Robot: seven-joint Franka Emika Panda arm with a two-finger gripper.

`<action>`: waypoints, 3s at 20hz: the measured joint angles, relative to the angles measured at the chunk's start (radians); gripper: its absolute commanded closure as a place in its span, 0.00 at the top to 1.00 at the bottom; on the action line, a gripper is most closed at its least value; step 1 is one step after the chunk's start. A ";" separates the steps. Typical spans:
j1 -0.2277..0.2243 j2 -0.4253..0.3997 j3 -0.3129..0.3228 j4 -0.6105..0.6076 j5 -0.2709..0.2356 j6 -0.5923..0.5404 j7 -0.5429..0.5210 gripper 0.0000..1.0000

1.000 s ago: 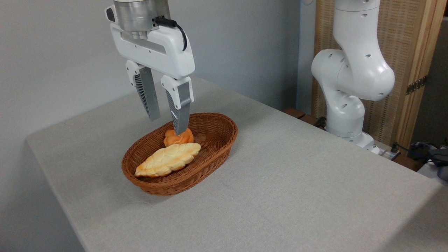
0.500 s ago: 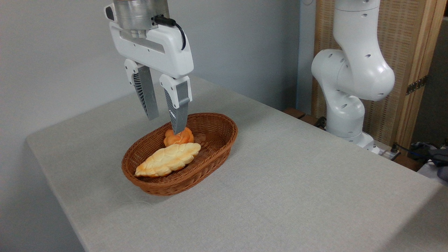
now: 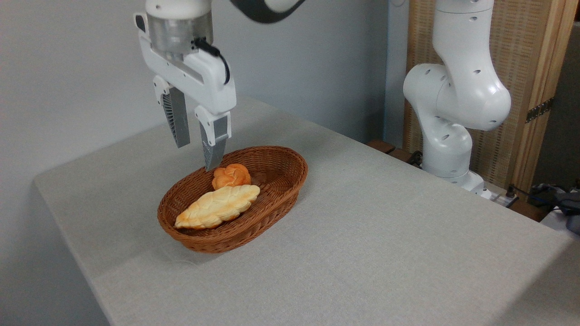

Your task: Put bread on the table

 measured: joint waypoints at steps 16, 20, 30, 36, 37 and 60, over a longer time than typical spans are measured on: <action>-0.006 -0.004 -0.113 -0.257 0.044 0.208 0.185 1.00; -0.006 -0.003 -0.113 -0.295 0.044 0.290 0.189 1.00; -0.001 0.025 -0.113 -0.323 0.159 0.299 0.192 1.00; -0.007 0.044 -0.114 -0.326 0.154 0.300 0.192 0.82; -0.007 0.045 -0.114 -0.326 0.143 0.300 0.191 0.63; -0.008 0.047 -0.117 -0.325 0.115 0.300 0.191 0.12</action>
